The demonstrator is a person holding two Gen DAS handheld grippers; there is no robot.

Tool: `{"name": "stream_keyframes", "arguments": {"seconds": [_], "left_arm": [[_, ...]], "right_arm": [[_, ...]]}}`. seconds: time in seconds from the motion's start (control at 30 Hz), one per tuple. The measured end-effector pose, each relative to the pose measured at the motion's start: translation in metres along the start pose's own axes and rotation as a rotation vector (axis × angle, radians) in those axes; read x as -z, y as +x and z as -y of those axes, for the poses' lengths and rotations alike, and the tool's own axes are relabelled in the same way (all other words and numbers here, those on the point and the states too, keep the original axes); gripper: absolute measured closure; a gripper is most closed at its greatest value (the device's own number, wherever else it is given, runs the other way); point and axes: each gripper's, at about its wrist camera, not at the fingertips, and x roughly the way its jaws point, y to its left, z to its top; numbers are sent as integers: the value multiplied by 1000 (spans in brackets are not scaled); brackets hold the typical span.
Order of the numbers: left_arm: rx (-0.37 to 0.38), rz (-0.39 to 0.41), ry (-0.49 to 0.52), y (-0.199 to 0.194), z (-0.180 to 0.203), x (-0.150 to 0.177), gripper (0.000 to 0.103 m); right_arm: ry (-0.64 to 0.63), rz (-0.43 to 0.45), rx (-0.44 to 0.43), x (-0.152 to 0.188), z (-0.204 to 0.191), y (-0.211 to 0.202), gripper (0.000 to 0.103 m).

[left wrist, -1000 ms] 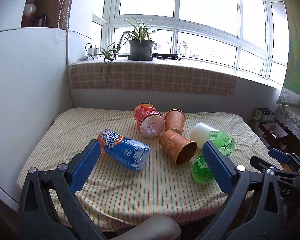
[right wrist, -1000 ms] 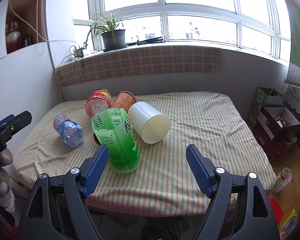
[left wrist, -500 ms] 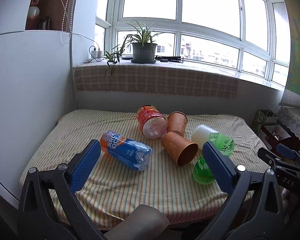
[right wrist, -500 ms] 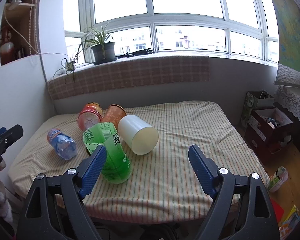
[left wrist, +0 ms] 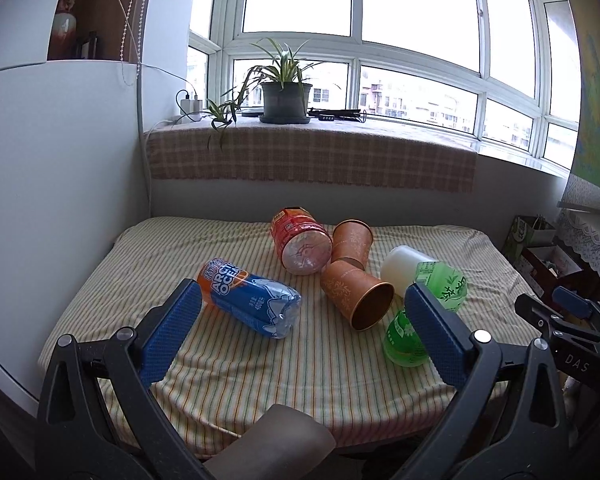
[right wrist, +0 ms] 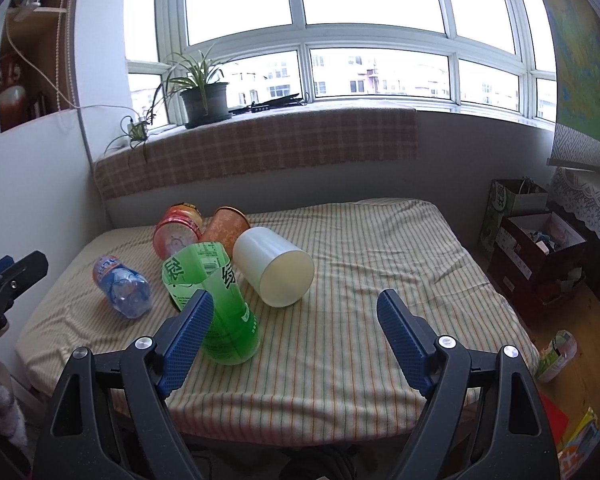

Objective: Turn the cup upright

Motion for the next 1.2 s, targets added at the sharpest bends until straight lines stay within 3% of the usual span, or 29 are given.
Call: {"name": "stream_keyframes", "arguments": {"seconds": [1.2], "left_arm": [[-22,14,3,1,-2,-2,0]], "right_arm": [[21,-42,-14,3,-1,8,19]]}}
